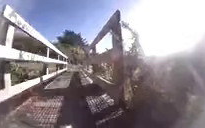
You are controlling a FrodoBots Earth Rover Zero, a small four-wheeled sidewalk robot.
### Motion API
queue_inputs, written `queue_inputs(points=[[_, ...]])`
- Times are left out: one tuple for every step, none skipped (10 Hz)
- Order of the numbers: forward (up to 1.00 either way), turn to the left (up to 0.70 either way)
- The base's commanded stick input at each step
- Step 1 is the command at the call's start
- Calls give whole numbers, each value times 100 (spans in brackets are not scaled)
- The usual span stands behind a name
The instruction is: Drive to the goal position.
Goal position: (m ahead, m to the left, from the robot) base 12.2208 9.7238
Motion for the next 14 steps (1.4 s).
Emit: queue_inputs(points=[[0,100],[0,100],[0,95],[0,82],[0,0],[0,0],[0,0],[0,0],[0,0],[37,1],[67,1],[96,1],[100,1],[100,1]])
